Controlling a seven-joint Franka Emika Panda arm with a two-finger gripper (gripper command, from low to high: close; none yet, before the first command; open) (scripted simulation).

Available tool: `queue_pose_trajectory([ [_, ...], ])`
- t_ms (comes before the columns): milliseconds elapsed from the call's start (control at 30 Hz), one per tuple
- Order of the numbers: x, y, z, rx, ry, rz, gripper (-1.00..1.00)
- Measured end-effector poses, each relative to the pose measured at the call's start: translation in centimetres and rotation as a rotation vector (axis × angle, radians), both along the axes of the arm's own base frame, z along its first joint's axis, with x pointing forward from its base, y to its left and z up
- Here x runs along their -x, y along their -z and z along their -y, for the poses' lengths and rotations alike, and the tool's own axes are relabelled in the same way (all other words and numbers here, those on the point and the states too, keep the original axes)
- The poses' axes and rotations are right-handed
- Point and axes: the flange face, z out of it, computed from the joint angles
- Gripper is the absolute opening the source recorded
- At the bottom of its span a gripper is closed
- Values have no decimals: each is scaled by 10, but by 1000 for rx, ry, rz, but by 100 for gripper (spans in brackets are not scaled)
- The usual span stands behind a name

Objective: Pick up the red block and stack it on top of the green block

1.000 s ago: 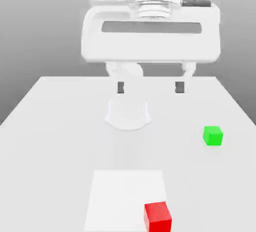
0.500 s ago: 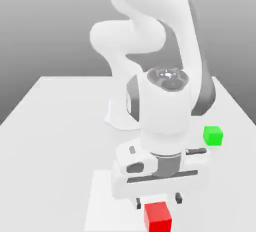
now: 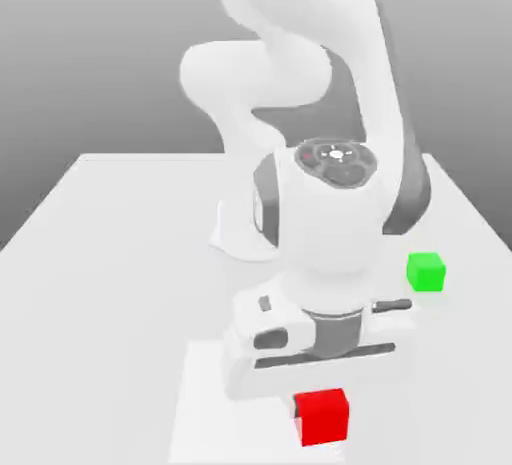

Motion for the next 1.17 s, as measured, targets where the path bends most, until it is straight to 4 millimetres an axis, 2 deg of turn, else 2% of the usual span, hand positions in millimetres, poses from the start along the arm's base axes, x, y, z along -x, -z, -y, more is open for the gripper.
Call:
queue_pose_trajectory([
  [100, 41, -16, -62, -36, -216, 0, -100],
  [167, 80, -24, -110, -52, -396, 1, -100],
  [267, 140, -33, -157, -65, -635, 2, -100],
  [467, 239, -38, -187, -48, -1022, 11, -100],
  [633, 319, -29, -189, 11, -1360, 21, -100],
  [700, 326, -21, -186, 43, -1401, 20, -100],
  [900, 322, 8, -184, 95, -1409, 19, -100],
  [1133, 329, 37, -185, 47, -1417, 23, -100],
  [1167, 328, 40, -184, 36, -1410, 23, 100],
])
